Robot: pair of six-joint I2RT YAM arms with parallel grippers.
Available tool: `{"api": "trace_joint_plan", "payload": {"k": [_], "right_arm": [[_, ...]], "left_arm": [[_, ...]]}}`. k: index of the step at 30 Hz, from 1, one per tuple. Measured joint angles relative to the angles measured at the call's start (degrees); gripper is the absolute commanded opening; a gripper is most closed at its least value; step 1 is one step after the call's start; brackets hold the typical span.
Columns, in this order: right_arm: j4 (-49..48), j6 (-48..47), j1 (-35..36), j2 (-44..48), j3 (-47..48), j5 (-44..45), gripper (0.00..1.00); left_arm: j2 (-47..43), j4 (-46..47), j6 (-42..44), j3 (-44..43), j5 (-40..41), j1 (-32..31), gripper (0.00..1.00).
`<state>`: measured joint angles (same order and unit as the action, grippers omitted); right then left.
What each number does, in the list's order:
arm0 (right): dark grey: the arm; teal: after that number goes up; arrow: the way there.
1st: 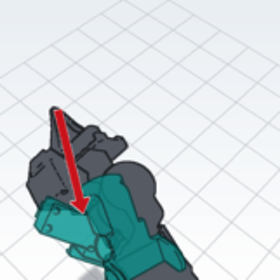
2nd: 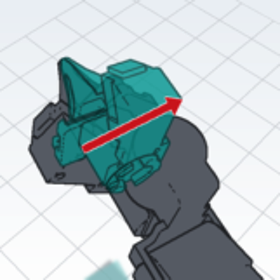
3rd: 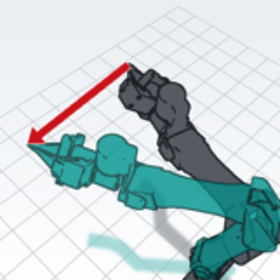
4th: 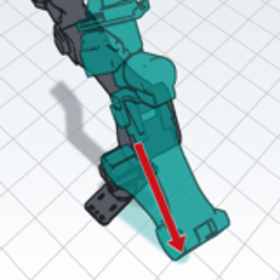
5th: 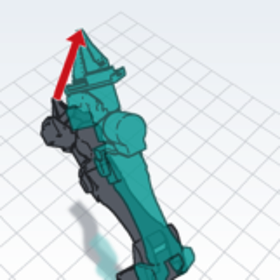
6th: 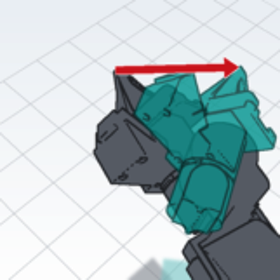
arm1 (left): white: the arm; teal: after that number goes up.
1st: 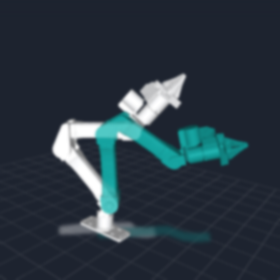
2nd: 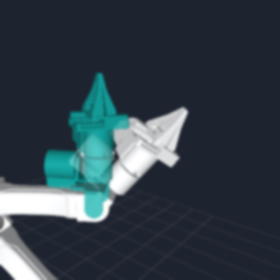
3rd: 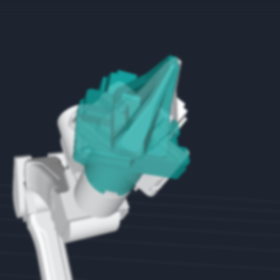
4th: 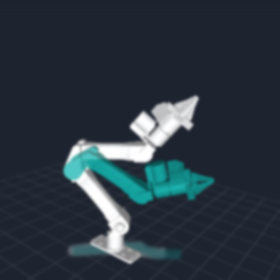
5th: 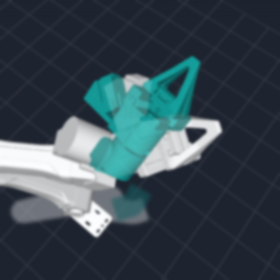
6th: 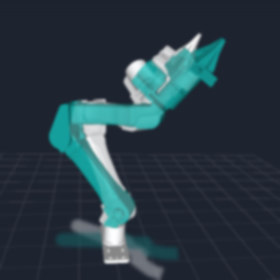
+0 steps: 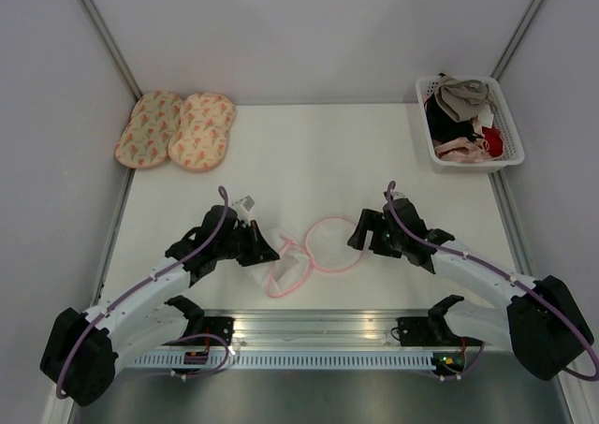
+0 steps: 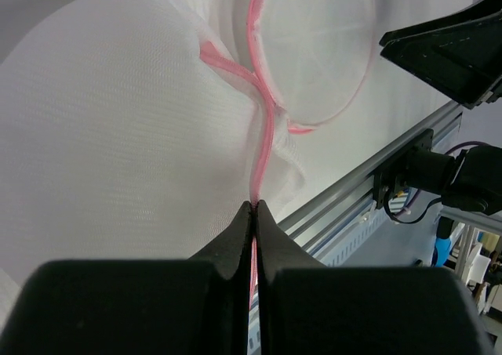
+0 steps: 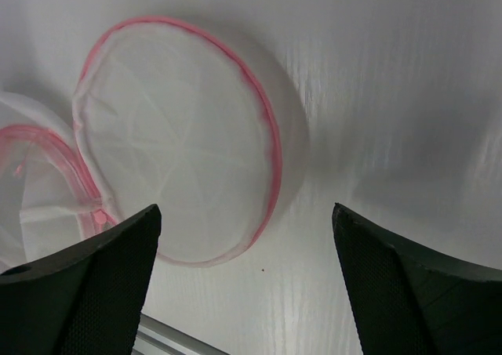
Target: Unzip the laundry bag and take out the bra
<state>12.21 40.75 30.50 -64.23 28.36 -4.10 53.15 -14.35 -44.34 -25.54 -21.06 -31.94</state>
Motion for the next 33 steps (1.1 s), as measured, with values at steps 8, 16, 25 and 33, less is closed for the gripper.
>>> {"api": "trace_joint_plan", "payload": {"k": [8,16,25,33], "right_arm": [[-7.28,5.84,1.44,-1.36,-4.5,-1.53,0.54],[-15.26,9.94,4.81,-7.82,-5.62,-2.67,0.0],[0.83,3.02,5.38,3.48,5.01,9.55,0.01],[17.75,-8.5,5.4,5.75,24.22,28.76,0.0]], "left_arm": [[-2.38,-0.02,-0.85,0.0,1.2,0.0,0.02],[-4.44,-0.02,-1.6,0.39,1.53,0.0,0.02],[-10.84,-0.26,-3.43,0.61,4.02,0.0,1.0],[-18.27,-4.72,-3.58,-2.64,11.58,0.0,1.0]]}}
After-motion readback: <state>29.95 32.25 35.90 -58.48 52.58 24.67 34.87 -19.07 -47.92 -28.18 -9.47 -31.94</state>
